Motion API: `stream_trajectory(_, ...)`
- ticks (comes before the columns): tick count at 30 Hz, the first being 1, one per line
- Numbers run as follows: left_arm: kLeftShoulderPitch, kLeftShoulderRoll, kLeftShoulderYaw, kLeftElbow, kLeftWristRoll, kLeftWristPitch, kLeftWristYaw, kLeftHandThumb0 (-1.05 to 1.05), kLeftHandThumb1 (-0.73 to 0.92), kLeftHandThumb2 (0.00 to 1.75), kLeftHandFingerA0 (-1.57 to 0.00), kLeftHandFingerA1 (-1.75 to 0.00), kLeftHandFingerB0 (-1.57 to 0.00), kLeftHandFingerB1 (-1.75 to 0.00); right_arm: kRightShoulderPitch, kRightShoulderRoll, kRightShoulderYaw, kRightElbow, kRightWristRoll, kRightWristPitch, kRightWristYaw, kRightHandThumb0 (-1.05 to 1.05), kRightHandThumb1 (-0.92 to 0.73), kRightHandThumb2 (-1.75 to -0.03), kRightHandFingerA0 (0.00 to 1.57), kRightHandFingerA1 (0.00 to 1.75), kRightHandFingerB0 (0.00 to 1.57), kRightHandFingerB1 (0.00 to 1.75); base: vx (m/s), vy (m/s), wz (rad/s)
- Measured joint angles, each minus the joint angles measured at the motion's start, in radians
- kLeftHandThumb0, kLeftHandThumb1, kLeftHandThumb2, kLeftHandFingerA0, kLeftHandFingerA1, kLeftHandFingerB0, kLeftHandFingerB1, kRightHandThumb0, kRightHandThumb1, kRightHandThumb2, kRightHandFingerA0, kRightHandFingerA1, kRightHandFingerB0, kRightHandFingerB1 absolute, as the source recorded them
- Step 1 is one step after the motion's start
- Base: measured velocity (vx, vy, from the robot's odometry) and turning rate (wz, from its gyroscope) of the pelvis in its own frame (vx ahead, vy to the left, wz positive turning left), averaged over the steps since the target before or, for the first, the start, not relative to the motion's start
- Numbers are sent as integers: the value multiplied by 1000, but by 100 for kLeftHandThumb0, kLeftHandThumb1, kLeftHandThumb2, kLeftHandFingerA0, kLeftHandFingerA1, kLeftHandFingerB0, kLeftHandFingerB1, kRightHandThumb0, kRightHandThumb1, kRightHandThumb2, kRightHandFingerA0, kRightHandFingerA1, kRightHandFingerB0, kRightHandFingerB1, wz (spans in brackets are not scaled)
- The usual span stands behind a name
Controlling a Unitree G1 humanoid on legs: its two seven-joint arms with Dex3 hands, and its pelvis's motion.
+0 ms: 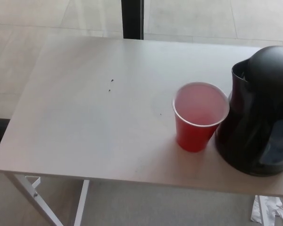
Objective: The robot uses its right hand to lift up a kettle kept on the middle of the desk by its handle and tilt it into a glass kept next to it to pour out water
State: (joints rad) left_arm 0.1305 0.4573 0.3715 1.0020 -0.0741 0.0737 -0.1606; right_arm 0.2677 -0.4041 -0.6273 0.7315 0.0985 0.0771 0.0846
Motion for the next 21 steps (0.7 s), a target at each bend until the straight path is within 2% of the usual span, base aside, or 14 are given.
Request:
stream_trajectory(3, -12, 25, 55, 13, -25, -6, -17, -105, 42, 103, -102, -139, -71, -175, -7, -14, -97, -18, 38, 4, 0, -81, -51, -93, 1, 63, 0, 36, 0, 0, 0)
stream_trajectory(5, -22, 34, 90, 21, -39, -6, -29, -105, 19, 113, -106, -149, -72, -173, -16, -29, -161, -28, 66, 10, -1, -82, -54, -97, 3, 65, 0, 35, 0, 0, 0)
stream_trajectory(6, -29, 40, 112, 28, -50, -6, -37, -105, 27, 115, -102, -148, -72, -169, -27, -40, -202, -35, 83, 15, -2, -96, -68, -60, 0, 100, 0, 31, 0, 0, 0)
stream_trajectory(8, -36, 48, 139, 36, -64, -6, -48, -105, 28, 118, -105, -142, -61, -171, -41, -57, -249, -43, 106, 23, -3, -92, -60, -72, 0, 77, 0, 51, 0, 0, 0)
stream_trajectory(9, -44, 54, 162, 44, -74, -6, -57, -105, 28, 118, -115, -136, -69, -171, -52, -71, -283, -56, 122, 30, -3, -87, -60, -103, 1, 56, 0, 29, 0, 0, 0)
stream_trajectory(11, -55, 63, 196, 58, -92, -6, -70, -105, 45, 97, -111, -129, -73, -174, -72, -92, -328, -79, 146, 42, -3, -100, -63, -100, 0, 45, 0, 17, 0, 0, 0)
stream_trajectory(12, -63, 69, 214, 66, -102, -6, -78, -105, 28, 117, -108, -139, -64, -170, -85, -108, -348, -94, 160, 52, -2, -94, -59, -100, 0, 48, 0, 21, 0, 0, 0)
stream_trajectory(14, -76, 82, 249, 82, -120, -7, -94, -105, 40, 110, -102, -137, -71, -174, -119, -143, -382, -137, 190, 73, 5, -95, -56, -99, 0, 46, 0, 26, 0, 0, 0)
stream_trajectory(15, -80, 87, 259, 86, -127, -7, -99, -105, 23, 115, -87, -144, -56, -175, -132, -155, -390, -154, 201, 82, 11, -97, -61, -68, 0, 82, 1, 50, 0, 0, 0)
stream_trajectory(16, -84, 92, 271, 92, -134, -7, -105, -105, 23, 115, -87, -144, -56, -175, -146, -167, -395, -180, 215, 93, 18, -97, -61, -68, 0, 82, 1, 50, 0, 0, 0)
stream_trajectory(17, -87, 96, 279, 97, -140, -7, -110, -105, 43, 103, -104, -137, -69, -174, -158, -175, -394, -213, 225, 105, 24, -93, -56, -99, 0, 67, 6, 33, 0, 0, 0)
stream_trajectory(18, -89, 99, 289, 102, -147, -7, -115, -105, 46, 100, -105, -134, -71, -173, -169, -186, -387, -255, 234, 119, 33, -93, -47, -89, 11, 73, 8, 62, 0, 0, 0)
stream_trajectory(20, -93, 99, 301, 108, -154, -7, -122, -105, 43, 107, -107, -133, -73, -174, -187, -197, -368, -316, 248, 139, 45, -90, -51, -56, 25, 80, 22, 61, 0, 0, 0)
stream_trajectory(21, -94, 99, 306, 112, -159, -7, -127, -105, 26, 115, -106, -135, -75, -165, -200, -201, -355, -358, 259, 155, 54, -93, -38, -71, 32, 79, 24, 61, 0, 0, 0)
